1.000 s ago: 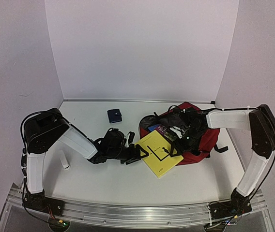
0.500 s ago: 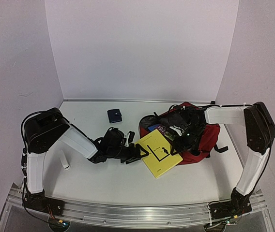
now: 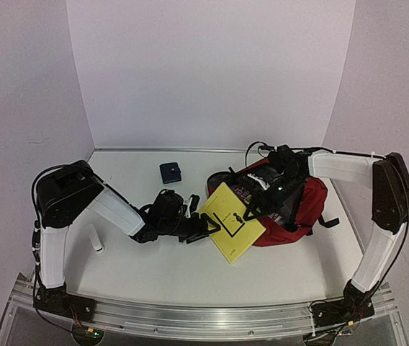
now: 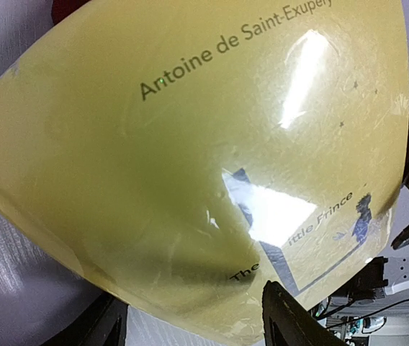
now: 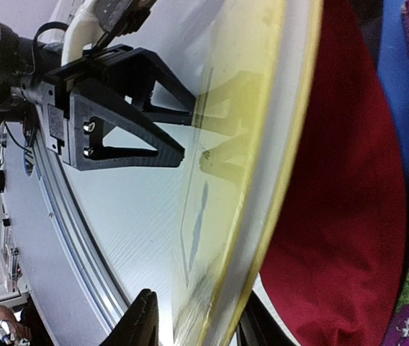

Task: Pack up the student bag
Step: Pick up the book from the center of the board.

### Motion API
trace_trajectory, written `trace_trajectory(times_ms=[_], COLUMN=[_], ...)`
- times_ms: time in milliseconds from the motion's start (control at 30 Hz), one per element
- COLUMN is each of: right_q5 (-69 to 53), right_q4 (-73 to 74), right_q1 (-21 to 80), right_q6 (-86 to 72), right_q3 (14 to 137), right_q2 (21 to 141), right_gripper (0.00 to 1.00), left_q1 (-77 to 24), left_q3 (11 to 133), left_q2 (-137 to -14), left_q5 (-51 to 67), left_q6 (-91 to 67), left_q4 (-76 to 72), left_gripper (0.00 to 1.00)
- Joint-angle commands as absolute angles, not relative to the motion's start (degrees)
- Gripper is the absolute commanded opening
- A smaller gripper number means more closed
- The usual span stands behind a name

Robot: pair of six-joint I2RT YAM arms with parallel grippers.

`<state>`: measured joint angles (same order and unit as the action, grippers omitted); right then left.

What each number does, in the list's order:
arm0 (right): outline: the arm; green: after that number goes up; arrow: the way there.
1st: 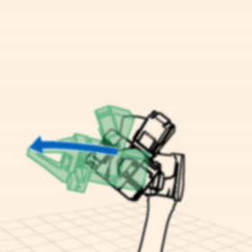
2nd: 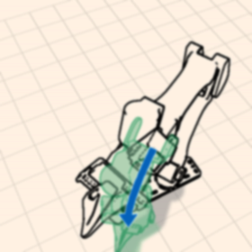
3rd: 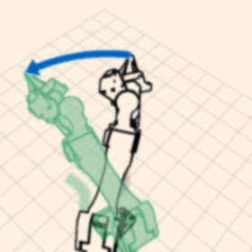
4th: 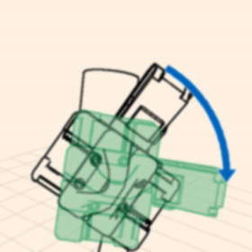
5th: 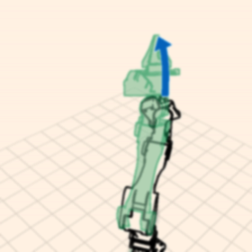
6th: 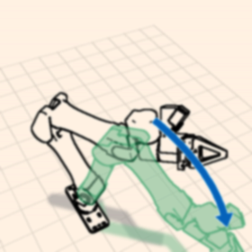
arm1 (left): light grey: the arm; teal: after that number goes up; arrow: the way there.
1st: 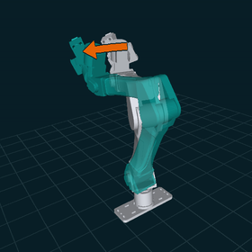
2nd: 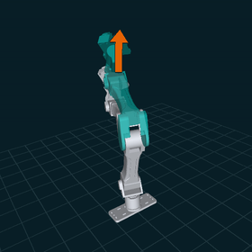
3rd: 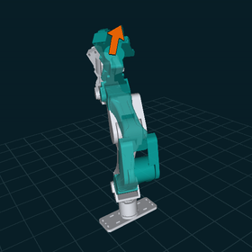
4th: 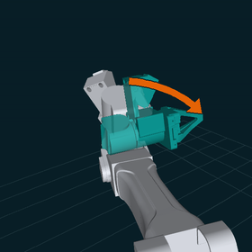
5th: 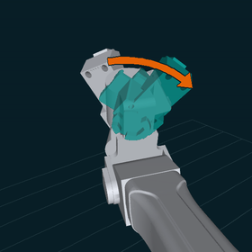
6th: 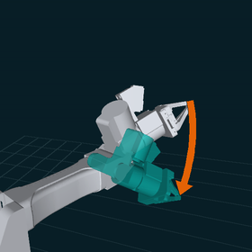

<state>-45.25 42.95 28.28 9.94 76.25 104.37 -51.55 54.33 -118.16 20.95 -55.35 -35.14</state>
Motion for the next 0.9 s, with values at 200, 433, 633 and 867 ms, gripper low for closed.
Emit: trace_trajectory(times_ms=[200,433,633,867], right_q5=[-45.09,-39.97,-40.41,-42.55], right_q4=[42.1,43.11,49.97,63.65], right_q1=[29.05,29.03,29.02,31.36], right_q6=[9.28,11.44,18.71,31.36], right_q3=[77.59,79.87,85.53,91.62], right_q2=[105.2,102.79,98.53,97.98], right_gripper=[0.3,0.0,0.0,0.0], left_q1=[-52.04,-52.01,-51.91,-51.77], left_q3=[54.03,52.56,51.57,53.91], left_q2=[-118.24,-109.83,-94.27,-77.66], left_q5=[22.77,23.6,27.35,22.45], left_q6=[-53.5,-45.63,-31.95,-17.53], left_q4=[-37.65,-29.58,-11.9,10.19], left_gripper=[0.64,0.69,0.8,0.98])
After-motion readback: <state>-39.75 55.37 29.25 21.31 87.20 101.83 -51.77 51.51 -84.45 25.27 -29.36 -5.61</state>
